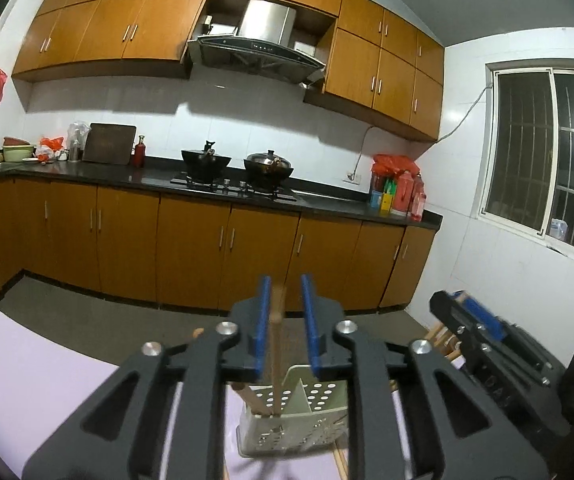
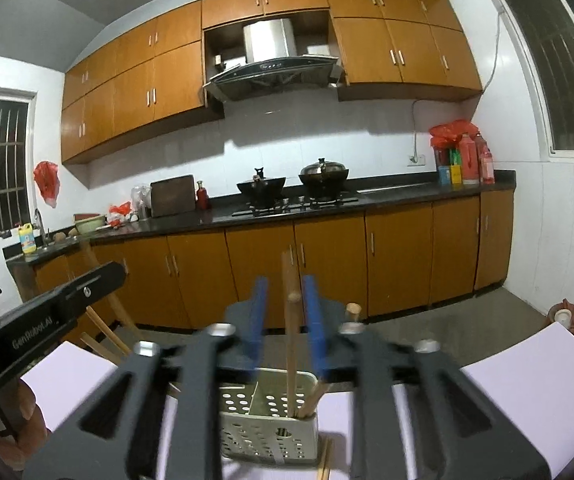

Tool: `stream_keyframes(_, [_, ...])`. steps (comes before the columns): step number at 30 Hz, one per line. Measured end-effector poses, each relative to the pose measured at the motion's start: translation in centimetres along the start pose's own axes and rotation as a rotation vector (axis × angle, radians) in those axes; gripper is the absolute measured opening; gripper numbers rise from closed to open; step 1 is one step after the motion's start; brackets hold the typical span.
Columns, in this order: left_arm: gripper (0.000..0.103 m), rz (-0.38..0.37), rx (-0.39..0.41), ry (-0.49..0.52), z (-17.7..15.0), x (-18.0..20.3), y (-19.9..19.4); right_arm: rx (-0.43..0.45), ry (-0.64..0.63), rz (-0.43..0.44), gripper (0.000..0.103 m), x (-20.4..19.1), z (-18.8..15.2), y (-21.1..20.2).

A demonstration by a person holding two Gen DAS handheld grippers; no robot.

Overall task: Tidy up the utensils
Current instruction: 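Open both grippers to drop the chopsticks into the green holder, then lower the left gripper onto a chopstick while the right gripper grasps another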

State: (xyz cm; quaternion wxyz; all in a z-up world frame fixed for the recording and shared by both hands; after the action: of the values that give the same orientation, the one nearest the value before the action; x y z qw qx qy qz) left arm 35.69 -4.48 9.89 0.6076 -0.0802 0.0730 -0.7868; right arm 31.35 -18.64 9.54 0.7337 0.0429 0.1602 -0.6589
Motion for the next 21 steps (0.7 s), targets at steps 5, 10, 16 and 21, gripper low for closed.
stream_keyframes(5, [0.029, 0.008, 0.041, -0.01, 1.1, -0.7, -3.1, 0.04, 0.001, -0.007, 0.035, 0.4, 1.8, -3.7])
stream_keyframes(10, [0.035, 0.041, 0.047, -0.029, 0.0, -2.2, -7.8, 0.008, 0.024, -0.043, 0.035, 2.5, 0.7, -7.5])
stream_keyframes(16, [0.037, 0.14, -0.168, 0.005, -9.2, -4.6, -9.7, -0.32, 0.047, -0.126, 0.031, 6.7, -9.6, -5.8])
stream_keyframes(21, [0.037, 0.15, -0.4, -0.007, -18.3, -5.9, -9.0, -0.62, 0.106, -0.109, 0.016, 7.9, -19.6, -4.0])
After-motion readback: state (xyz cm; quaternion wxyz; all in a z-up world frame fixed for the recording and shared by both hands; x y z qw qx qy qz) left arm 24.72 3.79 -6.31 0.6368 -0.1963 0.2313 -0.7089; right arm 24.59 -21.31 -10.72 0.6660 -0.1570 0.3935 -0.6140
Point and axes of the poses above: each gripper's, at about its wrist camera, not at the fingertips, and y roughly the way its jaws point, x to its right, z to its top, the point moved 8 cm from there along y, roughly the way its jaws point, and after that the axes turned 9 degrees about y, right-handed, at the moved point
